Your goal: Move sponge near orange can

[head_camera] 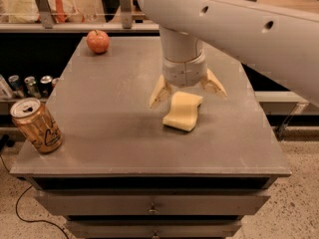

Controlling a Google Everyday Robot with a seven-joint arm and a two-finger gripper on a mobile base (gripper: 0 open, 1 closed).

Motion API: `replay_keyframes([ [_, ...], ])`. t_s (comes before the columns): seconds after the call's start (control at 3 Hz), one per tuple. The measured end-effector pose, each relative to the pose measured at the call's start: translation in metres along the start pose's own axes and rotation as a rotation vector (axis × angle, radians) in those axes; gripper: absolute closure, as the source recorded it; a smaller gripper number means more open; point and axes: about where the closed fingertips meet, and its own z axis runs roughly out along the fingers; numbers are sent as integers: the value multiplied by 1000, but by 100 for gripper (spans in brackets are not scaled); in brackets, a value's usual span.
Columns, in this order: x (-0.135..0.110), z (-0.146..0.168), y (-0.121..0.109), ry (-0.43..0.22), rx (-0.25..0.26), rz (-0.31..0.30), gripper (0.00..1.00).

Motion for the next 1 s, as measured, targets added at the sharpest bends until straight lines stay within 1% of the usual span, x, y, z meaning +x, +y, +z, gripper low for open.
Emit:
replay_keyframes([
  [0.33,3,-1,8,0,-60,170,0],
  [0.67,4,1,15,11,-94,264,0],
  [1.0,5,6,23,24,-120,298,0],
])
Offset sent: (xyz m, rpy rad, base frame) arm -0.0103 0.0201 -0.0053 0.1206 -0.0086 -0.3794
